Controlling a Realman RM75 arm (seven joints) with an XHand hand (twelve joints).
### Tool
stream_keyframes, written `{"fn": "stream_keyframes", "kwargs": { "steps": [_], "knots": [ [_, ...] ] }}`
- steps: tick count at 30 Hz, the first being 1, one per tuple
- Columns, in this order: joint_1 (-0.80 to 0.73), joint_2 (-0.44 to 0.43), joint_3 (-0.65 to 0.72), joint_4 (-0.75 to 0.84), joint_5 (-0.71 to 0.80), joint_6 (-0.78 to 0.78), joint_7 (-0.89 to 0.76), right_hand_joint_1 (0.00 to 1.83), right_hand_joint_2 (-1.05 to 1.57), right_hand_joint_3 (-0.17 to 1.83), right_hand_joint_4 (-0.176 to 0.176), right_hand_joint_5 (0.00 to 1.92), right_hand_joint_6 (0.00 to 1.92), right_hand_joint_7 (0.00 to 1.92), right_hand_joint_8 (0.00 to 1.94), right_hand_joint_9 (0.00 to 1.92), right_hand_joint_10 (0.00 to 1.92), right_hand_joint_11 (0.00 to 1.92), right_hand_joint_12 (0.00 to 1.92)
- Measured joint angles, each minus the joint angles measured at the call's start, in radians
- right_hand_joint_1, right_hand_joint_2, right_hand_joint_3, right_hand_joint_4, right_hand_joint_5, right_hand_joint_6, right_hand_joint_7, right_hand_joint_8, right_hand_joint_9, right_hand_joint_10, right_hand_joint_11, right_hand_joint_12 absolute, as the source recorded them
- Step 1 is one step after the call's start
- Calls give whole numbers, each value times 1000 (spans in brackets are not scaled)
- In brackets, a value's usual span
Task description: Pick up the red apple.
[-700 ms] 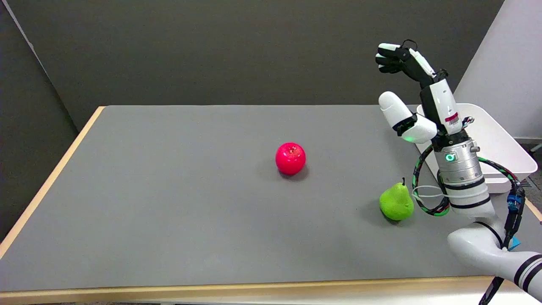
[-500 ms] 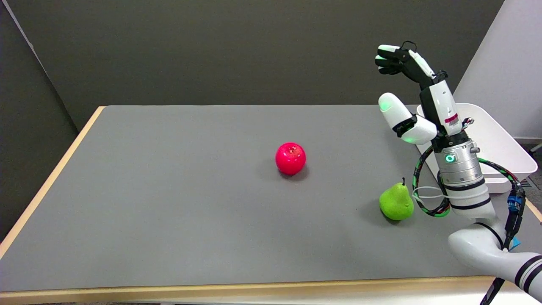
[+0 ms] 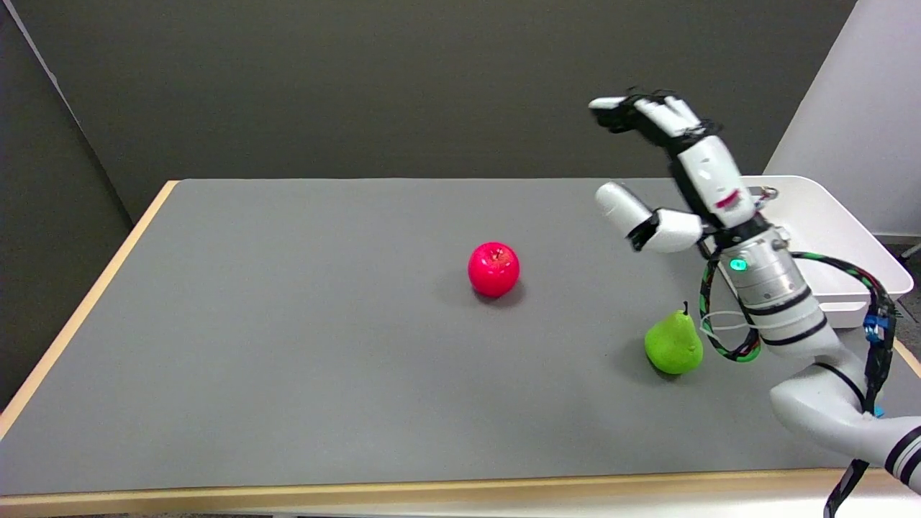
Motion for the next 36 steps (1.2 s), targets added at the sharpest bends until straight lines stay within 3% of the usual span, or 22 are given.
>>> {"fn": "stream_keyframes", "kwargs": {
  "steps": [3,5,8,10,16,36],
  "knots": [
    [13,12,11,32,-94,-87,-8,277,659,855,76,267,499,338,352,261,772,72,1198],
    [28,18,12,47,-151,-138,-5,232,607,956,76,244,506,298,362,234,721,75,1125],
    [74,27,-4,66,-247,-216,14,235,614,932,75,242,494,290,348,222,711,65,1130],
    [113,32,-28,72,-311,-265,33,263,651,845,73,249,469,295,320,214,707,43,1170],
    [244,39,-136,58,-462,-390,92,241,641,844,75,233,447,268,304,186,666,29,1155],
    [565,-34,-453,-255,-748,-602,289,224,635,862,72,216,427,272,305,205,667,44,1145]
  ]
}}
